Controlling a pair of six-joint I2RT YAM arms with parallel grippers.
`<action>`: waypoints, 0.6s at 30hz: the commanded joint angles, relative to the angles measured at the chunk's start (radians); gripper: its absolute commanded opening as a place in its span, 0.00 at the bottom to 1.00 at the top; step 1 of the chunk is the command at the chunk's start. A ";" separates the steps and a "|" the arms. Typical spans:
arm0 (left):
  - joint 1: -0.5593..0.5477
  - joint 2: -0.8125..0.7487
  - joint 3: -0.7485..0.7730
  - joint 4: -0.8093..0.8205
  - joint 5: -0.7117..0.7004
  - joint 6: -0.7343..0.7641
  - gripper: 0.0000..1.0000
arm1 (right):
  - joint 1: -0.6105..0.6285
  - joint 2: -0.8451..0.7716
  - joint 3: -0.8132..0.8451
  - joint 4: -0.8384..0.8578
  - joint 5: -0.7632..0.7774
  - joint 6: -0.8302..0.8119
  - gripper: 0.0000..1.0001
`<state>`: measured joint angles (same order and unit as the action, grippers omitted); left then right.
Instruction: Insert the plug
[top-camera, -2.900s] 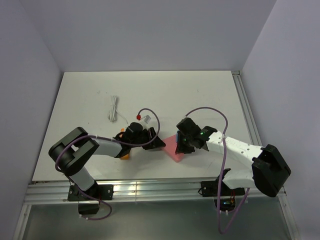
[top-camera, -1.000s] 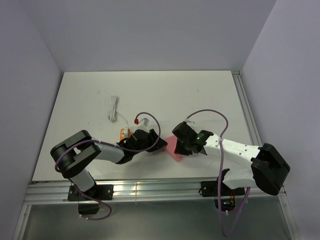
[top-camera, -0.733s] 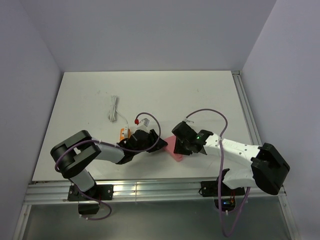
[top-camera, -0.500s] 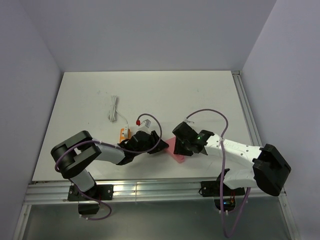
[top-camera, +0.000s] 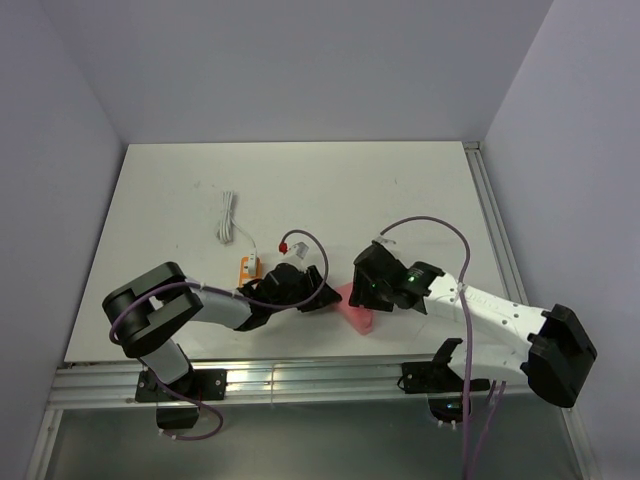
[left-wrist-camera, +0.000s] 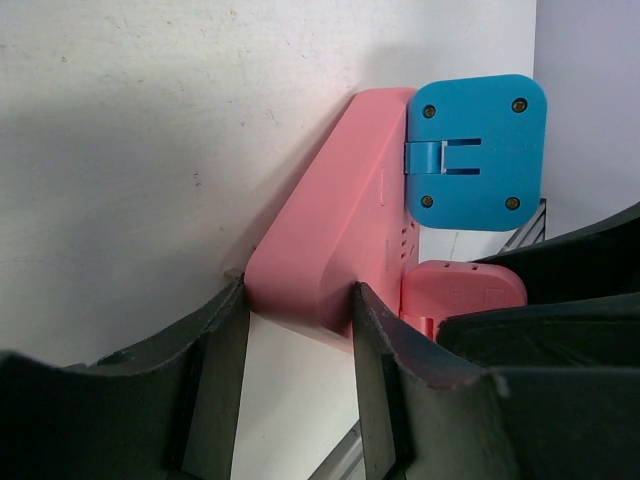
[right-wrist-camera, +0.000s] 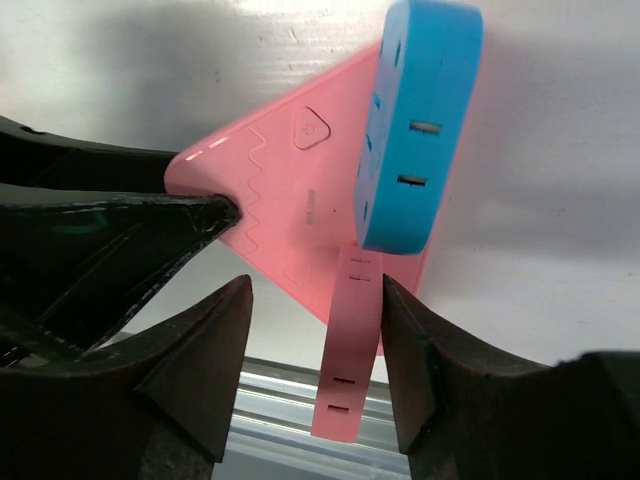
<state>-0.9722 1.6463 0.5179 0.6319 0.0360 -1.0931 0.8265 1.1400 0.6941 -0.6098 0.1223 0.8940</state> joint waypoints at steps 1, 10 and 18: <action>-0.007 0.007 0.017 -0.135 0.025 0.068 0.00 | -0.015 -0.062 0.050 -0.010 0.046 -0.020 0.62; 0.085 0.039 0.082 -0.178 0.036 0.139 0.00 | -0.058 -0.227 0.025 -0.134 0.068 -0.041 0.89; 0.156 0.109 0.188 -0.225 0.027 0.205 0.00 | -0.139 -0.356 0.018 -0.208 0.079 -0.093 0.94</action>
<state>-0.8444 1.7145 0.6678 0.5186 0.1104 -0.9897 0.7143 0.8207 0.7010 -0.7700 0.1711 0.8364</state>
